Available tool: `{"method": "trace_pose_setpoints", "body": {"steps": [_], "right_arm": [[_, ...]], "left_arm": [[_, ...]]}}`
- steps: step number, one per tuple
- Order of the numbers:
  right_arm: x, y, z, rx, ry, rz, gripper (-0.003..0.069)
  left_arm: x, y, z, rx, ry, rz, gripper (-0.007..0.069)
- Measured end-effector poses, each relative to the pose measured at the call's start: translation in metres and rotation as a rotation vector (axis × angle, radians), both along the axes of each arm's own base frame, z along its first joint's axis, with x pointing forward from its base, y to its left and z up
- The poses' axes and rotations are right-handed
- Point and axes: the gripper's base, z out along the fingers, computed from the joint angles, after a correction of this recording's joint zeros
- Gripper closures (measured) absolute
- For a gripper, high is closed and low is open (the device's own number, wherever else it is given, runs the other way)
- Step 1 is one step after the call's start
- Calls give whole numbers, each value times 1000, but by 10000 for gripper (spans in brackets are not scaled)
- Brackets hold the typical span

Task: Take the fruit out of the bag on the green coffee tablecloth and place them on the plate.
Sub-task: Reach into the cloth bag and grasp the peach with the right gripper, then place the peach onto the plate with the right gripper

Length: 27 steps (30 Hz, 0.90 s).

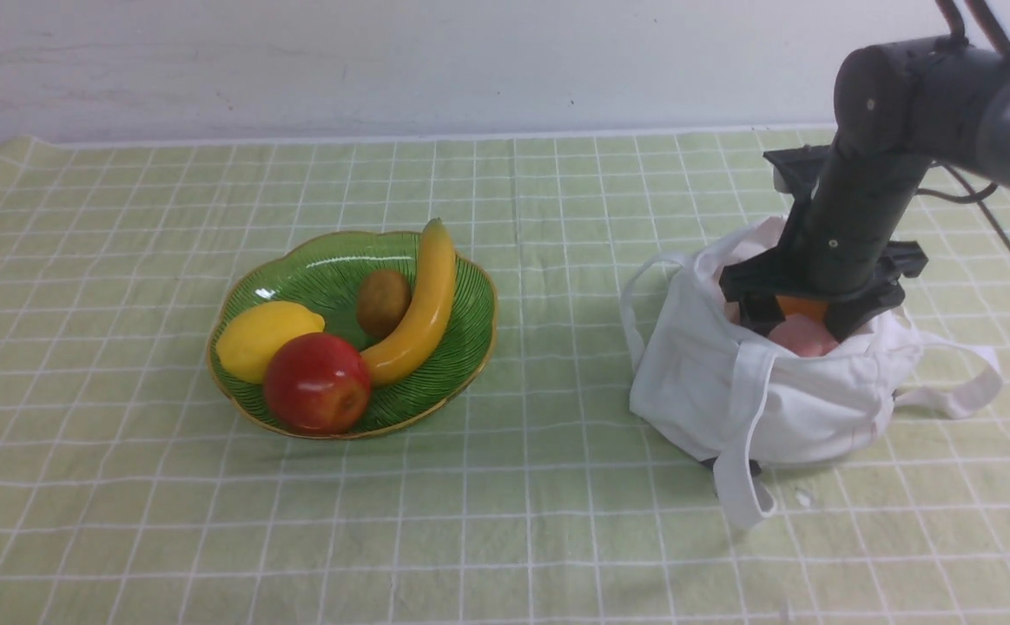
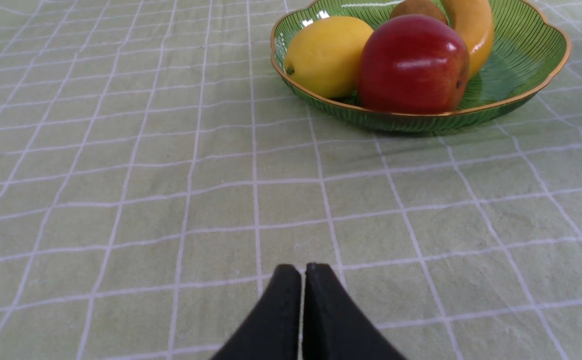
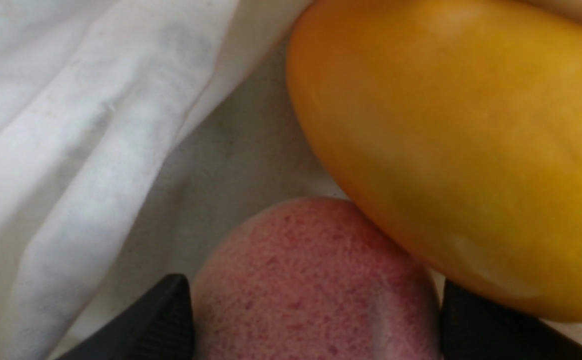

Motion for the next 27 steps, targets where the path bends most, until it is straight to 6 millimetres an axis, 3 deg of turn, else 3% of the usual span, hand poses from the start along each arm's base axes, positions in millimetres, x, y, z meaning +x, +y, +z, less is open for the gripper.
{"method": "trace_pose_setpoints", "body": {"steps": [12,15,17,20,27], "right_arm": [[-2,1,5,18,-4,11,104],[-7,2,19,42,-25,9,104],[-15,1,48,68,-88,9,104],[-23,-1,73,80,-143,13,105],[-38,-4,105,88,-211,25,106]], "left_arm": [[0,0,0,0,0,0,632],[0,0,0,0,0,0,632],[0,0,0,0,0,0,632],[0,0,0,0,0,0,632],[0,0,0,0,0,0,632]]}}
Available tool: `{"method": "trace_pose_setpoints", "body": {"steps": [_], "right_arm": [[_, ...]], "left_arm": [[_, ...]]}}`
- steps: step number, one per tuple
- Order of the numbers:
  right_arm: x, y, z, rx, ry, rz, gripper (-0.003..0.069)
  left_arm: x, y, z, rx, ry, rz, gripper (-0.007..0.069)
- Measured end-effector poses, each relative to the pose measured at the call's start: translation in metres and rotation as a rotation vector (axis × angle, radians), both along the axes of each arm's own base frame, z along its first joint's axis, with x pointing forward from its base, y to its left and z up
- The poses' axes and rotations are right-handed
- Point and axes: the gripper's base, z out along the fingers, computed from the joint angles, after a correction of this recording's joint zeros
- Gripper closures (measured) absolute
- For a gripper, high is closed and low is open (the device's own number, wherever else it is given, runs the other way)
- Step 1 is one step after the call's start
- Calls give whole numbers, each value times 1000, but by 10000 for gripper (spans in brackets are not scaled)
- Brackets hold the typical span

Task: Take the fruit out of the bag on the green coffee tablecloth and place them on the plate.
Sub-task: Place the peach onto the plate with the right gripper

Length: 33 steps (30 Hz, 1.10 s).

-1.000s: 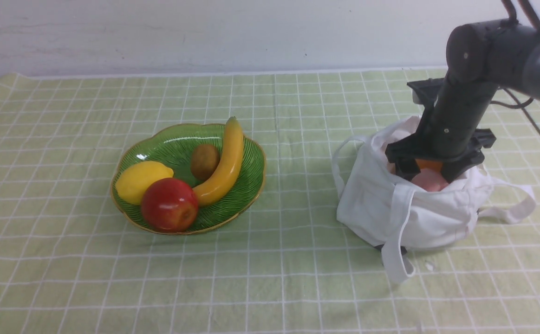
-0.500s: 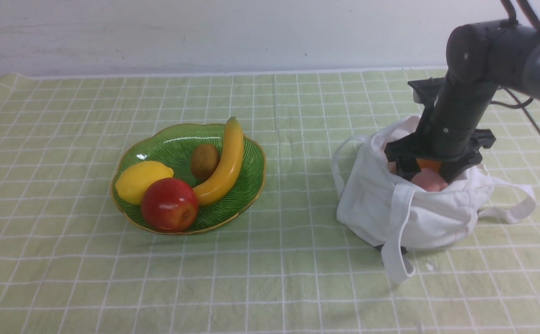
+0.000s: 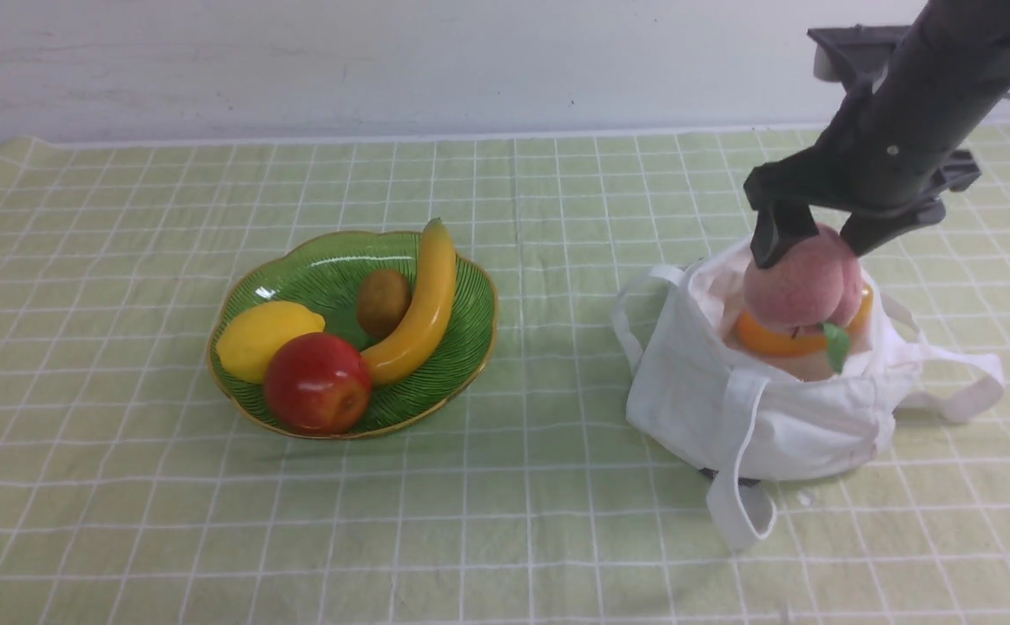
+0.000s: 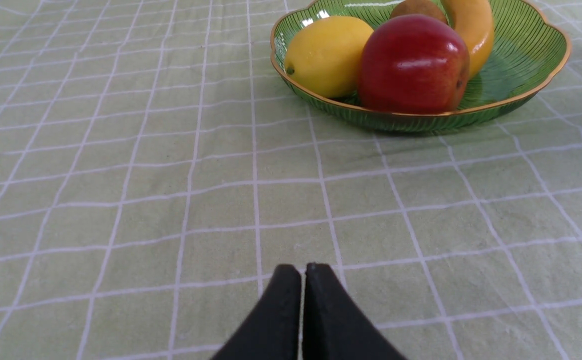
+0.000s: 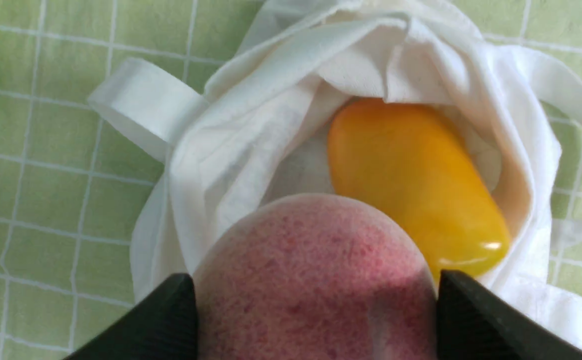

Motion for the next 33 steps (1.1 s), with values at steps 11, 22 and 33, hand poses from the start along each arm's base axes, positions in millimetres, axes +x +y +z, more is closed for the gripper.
{"method": "trace_pose_setpoints", "body": {"steps": [11,22,33], "right_arm": [[-16,17,44,242,-148,84,106],[-10,114,32,473,-354,391,106],[7,195,-59,403,-422,454,106]], "left_arm": [[0,0,0,0,0,0,632],[0,0,0,0,0,0,632],[0,0,0,0,0,0,632]]}}
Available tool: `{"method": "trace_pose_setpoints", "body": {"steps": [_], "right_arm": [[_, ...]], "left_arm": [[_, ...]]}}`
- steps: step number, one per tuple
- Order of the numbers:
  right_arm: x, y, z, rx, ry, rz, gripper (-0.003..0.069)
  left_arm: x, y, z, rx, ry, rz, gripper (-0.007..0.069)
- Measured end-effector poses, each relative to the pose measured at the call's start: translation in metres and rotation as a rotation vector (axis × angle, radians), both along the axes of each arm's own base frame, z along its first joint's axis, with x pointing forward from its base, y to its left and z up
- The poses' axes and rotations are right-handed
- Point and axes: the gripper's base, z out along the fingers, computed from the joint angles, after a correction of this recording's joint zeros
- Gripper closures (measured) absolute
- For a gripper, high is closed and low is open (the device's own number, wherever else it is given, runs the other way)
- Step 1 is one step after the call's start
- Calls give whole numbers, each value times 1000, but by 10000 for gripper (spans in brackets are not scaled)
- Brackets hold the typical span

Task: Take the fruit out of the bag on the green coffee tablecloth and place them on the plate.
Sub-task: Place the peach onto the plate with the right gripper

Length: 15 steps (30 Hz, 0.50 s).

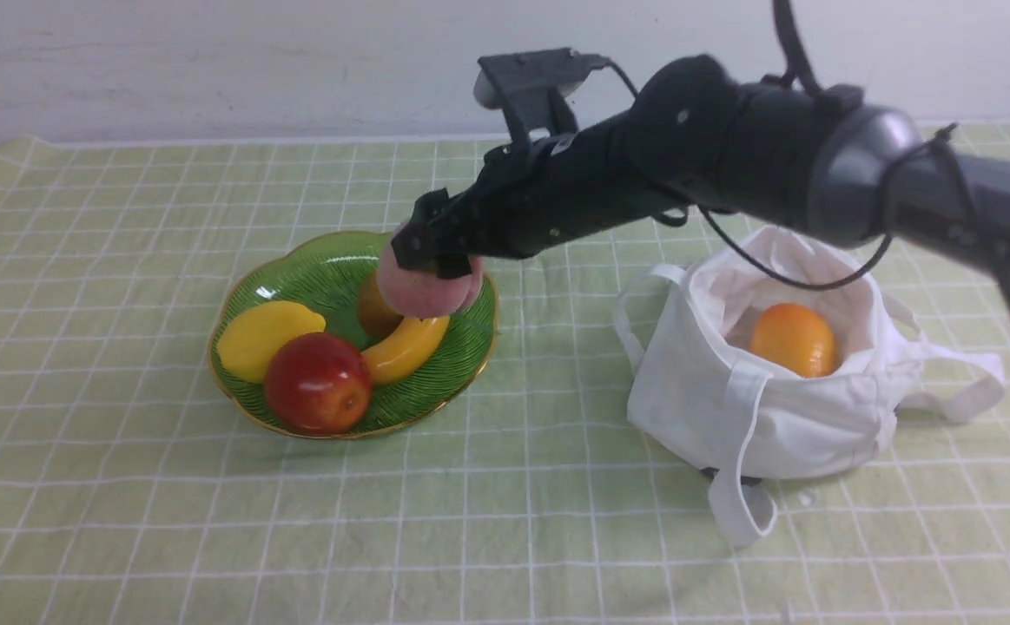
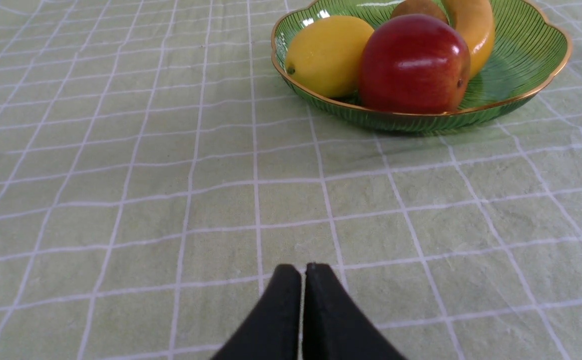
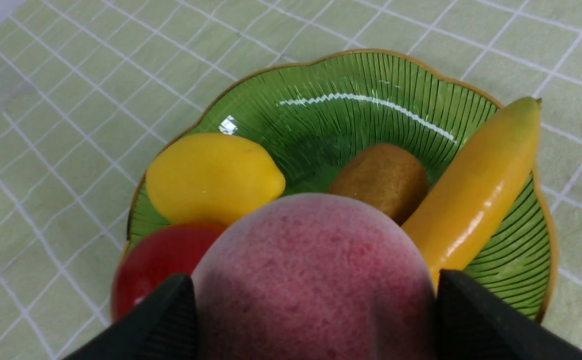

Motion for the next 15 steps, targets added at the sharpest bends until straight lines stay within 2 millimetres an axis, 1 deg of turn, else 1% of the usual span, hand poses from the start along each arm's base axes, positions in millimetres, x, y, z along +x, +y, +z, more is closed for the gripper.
{"method": "trace_pose_setpoints", "body": {"steps": [1,4,5,6,7,9,11,13,15], "right_arm": [[0,1,-1,-1,-2,0,106],[1,11,-21,-20,5,4,106],[1,12,-23,-21,8,4,106],[1,14,-29,-29,18,10,106],[1,14,-30,-30,19,10,106],[2,15,-39,-41,42,16,106],[1,15,-40,-43,48,20,106],[0,15,-41,-46,57,28,78],[-1,15,-41,-51,72,40,28]], "left_arm": [[0,0,0,0,0,0,632],[0,0,0,0,0,0,632],[0,0,0,0,0,0,632],[0,0,0,0,0,0,632],[0,0,0,0,0,0,632],[0,0,0,0,0,0,632],[0,0,0,0,0,0,632],[0,0,0,0,0,0,632],[0,0,0,0,0,0,632]]}}
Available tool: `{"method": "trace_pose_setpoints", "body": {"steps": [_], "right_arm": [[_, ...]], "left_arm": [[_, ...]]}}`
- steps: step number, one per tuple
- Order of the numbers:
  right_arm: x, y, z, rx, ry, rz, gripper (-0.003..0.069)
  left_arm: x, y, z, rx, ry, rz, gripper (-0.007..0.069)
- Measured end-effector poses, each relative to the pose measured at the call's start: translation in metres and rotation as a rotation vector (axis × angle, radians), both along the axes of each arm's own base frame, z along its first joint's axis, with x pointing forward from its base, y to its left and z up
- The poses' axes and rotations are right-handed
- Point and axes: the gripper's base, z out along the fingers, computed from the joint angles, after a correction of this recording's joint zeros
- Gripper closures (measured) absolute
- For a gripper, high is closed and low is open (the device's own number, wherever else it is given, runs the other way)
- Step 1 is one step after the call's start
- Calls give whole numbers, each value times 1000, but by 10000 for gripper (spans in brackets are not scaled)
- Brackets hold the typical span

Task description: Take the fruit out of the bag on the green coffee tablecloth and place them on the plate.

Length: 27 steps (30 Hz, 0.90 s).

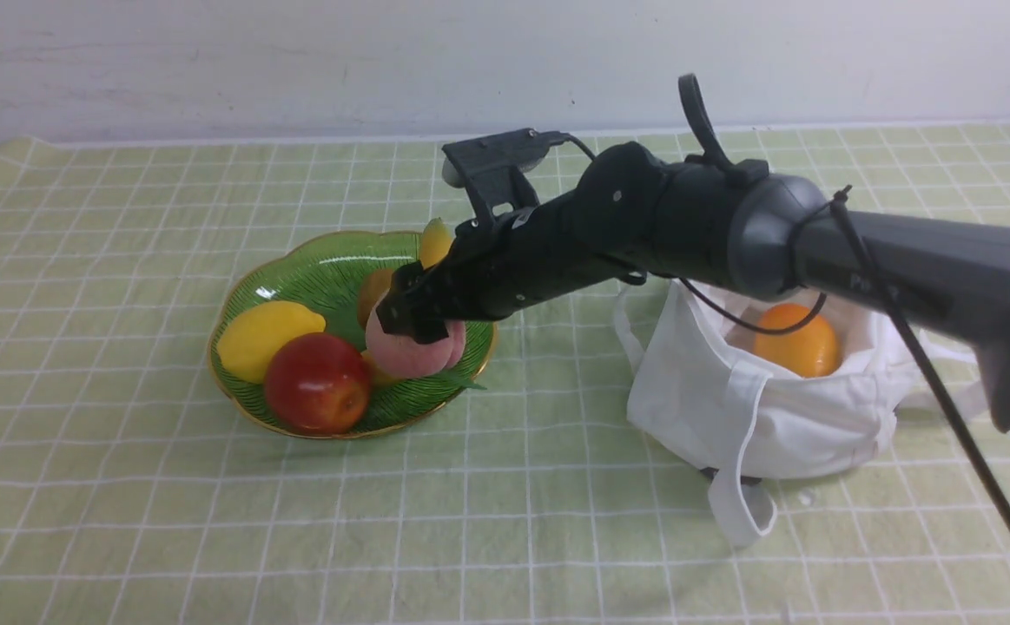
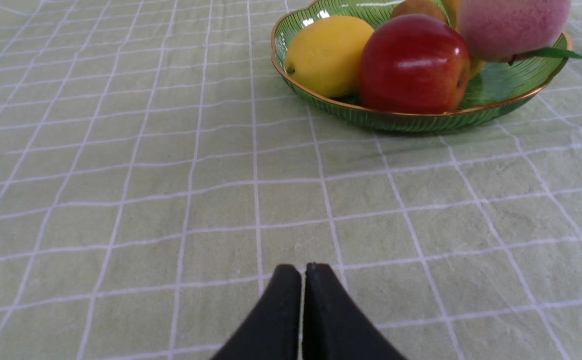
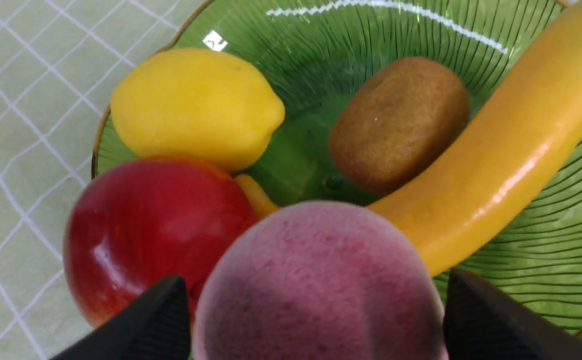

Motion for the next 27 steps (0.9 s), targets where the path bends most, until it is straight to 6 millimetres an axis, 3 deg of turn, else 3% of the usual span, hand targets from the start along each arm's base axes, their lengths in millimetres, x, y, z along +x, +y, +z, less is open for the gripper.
{"method": "trace_pose_setpoints", "body": {"steps": [3,9,13,18,23,27], "right_arm": [[-1,0,0,-2,7,6,-18],[-1,0,0,-2,6,6,-30],[-3,-6,16,-19,-34,17,-16],[-15,-53,98,-18,-69,-41,178],[-46,-129,184,-70,-135,-196,566],[-88,-178,241,-90,-218,-336,658]], "left_arm": [[0,0,0,0,0,0,632],[0,0,0,0,0,0,632],[0,0,0,0,0,0,632],[0,0,0,0,0,0,632],[0,0,0,0,0,0,632],[0,0,0,0,0,0,632]]}}
